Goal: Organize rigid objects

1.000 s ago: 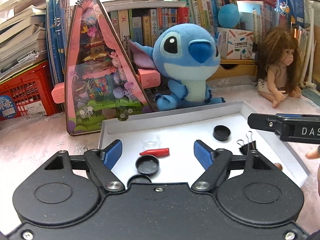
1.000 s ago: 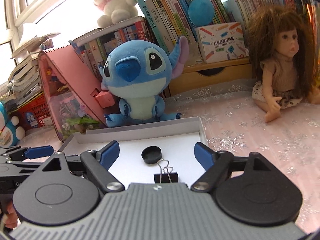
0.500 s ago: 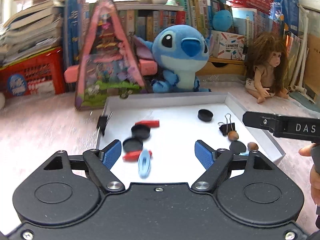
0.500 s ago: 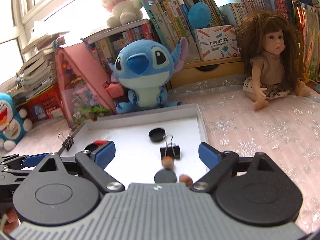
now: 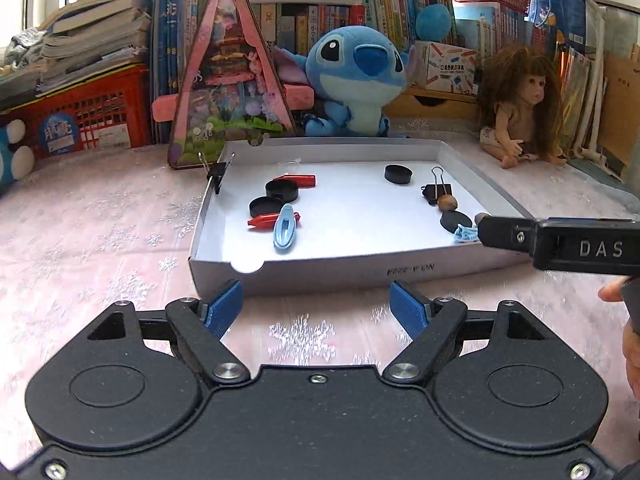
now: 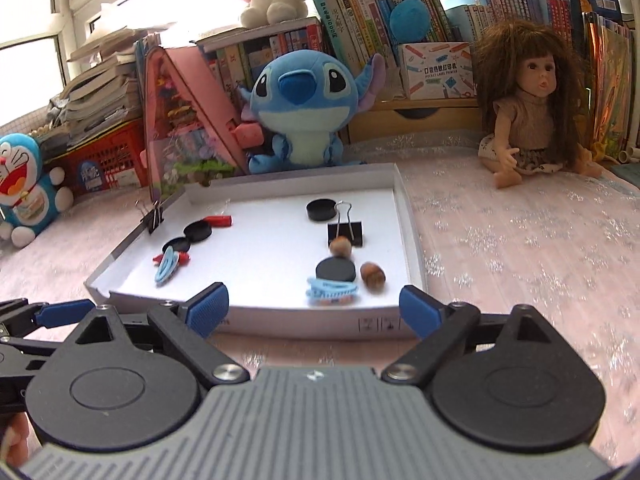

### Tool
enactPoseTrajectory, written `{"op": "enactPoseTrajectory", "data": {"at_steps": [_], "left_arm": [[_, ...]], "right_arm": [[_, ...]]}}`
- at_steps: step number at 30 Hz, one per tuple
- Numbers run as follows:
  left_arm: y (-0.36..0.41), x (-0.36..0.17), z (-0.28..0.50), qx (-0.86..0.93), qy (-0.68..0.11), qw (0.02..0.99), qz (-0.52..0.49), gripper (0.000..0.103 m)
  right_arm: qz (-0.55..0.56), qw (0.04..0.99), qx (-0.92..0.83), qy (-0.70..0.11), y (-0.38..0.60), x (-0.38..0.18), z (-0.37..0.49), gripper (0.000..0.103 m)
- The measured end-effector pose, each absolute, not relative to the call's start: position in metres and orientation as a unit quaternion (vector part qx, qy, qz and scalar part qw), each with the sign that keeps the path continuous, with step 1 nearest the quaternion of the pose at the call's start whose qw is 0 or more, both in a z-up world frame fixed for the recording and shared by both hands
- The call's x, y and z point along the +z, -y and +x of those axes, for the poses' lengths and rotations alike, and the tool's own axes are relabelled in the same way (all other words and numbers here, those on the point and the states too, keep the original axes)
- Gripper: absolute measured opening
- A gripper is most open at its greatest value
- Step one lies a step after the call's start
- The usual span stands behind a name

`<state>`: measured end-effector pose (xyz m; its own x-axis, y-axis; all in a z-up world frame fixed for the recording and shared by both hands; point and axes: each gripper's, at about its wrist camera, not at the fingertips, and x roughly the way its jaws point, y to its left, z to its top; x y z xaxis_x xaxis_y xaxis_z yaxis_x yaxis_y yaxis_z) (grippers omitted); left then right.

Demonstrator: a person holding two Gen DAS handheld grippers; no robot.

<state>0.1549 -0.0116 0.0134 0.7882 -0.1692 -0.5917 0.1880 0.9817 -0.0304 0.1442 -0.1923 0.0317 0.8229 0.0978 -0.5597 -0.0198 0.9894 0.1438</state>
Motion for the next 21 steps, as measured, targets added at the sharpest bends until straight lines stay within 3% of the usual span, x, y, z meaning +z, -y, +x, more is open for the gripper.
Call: {"op": "enactPoseTrajectory", "data": {"at_steps": [17,21], "left_arm": [[0.005,-0.008,0.134,-0.056,-0.328,0.943,0.022,0.080],[-0.001,-0.012,0.138,-0.036,-0.331,0.943,0.017,0.085]], "right_arm": [[0.013,0.942,0.017,-0.334,0.179,0.004,0.120,0.101],[0.000,0.939,0.008,-0.344,0.178,-0.003,0.122,0.103]]}}
